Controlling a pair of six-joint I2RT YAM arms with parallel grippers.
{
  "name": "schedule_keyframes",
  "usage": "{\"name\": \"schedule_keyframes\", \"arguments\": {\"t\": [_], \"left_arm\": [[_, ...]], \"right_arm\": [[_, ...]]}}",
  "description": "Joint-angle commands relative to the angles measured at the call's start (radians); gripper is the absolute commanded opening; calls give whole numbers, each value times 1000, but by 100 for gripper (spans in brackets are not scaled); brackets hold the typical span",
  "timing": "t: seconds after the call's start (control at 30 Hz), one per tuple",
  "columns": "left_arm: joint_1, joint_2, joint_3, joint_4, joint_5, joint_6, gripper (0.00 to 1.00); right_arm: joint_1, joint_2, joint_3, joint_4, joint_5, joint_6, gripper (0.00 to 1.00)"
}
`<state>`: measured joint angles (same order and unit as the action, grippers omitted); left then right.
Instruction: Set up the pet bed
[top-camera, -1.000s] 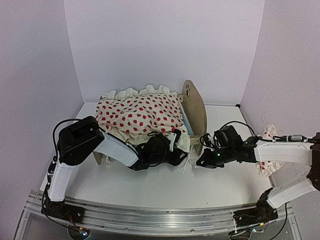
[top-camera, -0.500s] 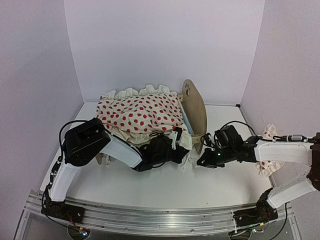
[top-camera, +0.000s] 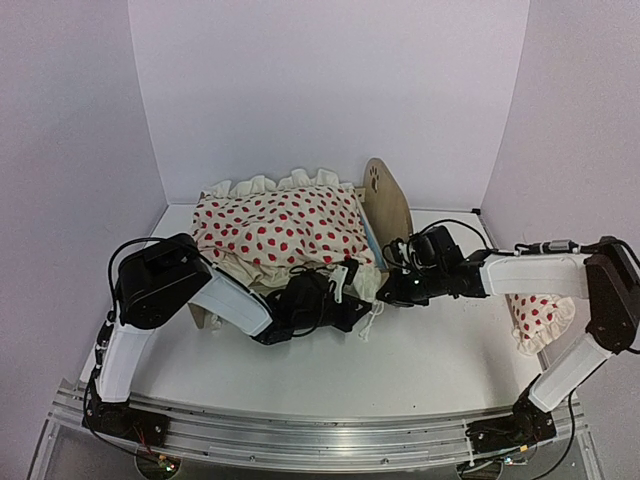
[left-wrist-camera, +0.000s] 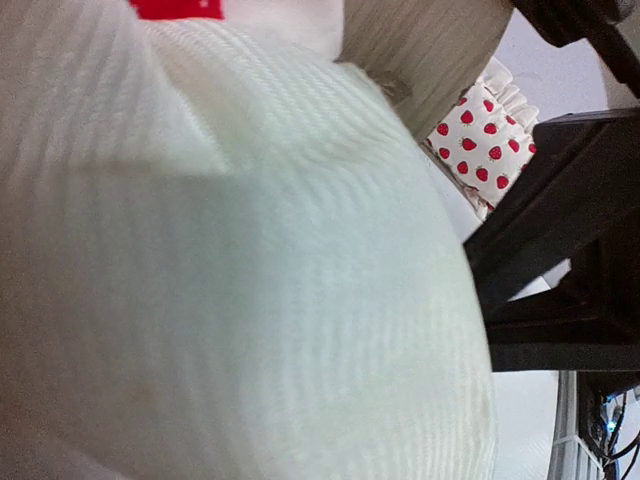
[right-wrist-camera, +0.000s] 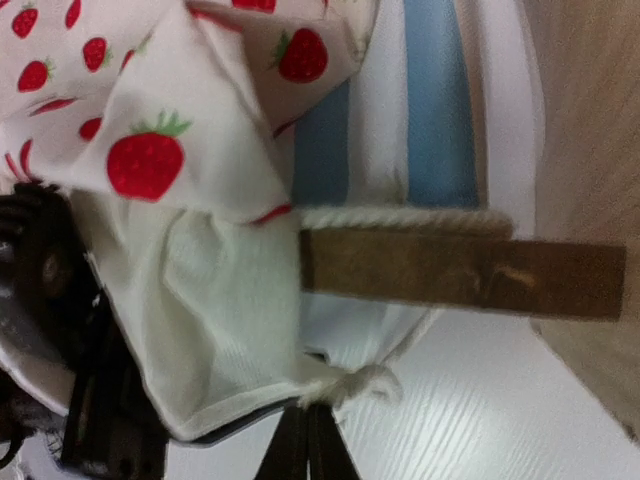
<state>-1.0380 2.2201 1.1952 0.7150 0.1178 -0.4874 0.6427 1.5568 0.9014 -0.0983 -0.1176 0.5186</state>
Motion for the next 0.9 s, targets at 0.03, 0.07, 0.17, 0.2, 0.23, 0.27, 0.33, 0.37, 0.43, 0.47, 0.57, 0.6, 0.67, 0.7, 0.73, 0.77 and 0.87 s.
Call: {"name": "schedule_keyframes", "arguments": {"t": [0.03, 0.07, 0.17, 0.2, 0.23, 0.27, 0.33, 0.37, 0.43, 0.47, 0.57, 0.6, 0.67, 0.7, 0.73, 0.77, 0.87], "left_arm": [[7, -77, -27, 96, 21, 29, 0], [7, -83, -34, 105, 22, 29, 0], [7, -95, -54, 123, 46, 33, 0], [7, -96, -56, 122, 47, 28, 0], [7, -95, -58, 119, 48, 25, 0], [7, -94, -58, 118, 47, 22, 0], [7, -92, -55, 118, 49, 21, 0], [6, -92, -54, 119, 49, 20, 0], [7, -88, -52, 119, 51, 23, 0], [7, -86, -52, 117, 51, 23, 0], [9, -82, -52, 102, 49, 17, 0], [10, -82, -52, 97, 49, 16, 0], [10, -80, -51, 94, 52, 18, 0], [10, -78, -49, 92, 54, 18, 0], [11, -76, -48, 89, 54, 18, 0], [12, -75, -47, 83, 54, 17, 0], [15, -73, -48, 70, 51, 15, 0]], "right_arm": [[-9, 42, 23, 26, 33, -5, 0], [-9, 40, 13, 27, 36, 0, 0], [-8, 24, -27, 41, 47, 14, 0], [-9, 25, -36, 50, 45, 17, 0], [-9, 32, -40, 53, 42, 18, 0], [-9, 40, -44, 54, 41, 19, 0], [-9, 60, -59, 61, 33, 29, 0], [-9, 66, -67, 67, 28, 34, 0], [-9, 67, -87, 86, 23, 48, 0], [-9, 63, -102, 113, 17, 52, 0], [-9, 69, -103, 167, 1, 51, 0], [-9, 84, -99, 167, -8, 57, 0], [-9, 102, -116, 210, -27, 89, 0], [-9, 105, -132, 253, -38, 105, 0], [-9, 102, -142, 289, -42, 109, 0], [-9, 97, -141, 304, -41, 106, 0], [-9, 73, -124, 307, -39, 76, 0]]}}
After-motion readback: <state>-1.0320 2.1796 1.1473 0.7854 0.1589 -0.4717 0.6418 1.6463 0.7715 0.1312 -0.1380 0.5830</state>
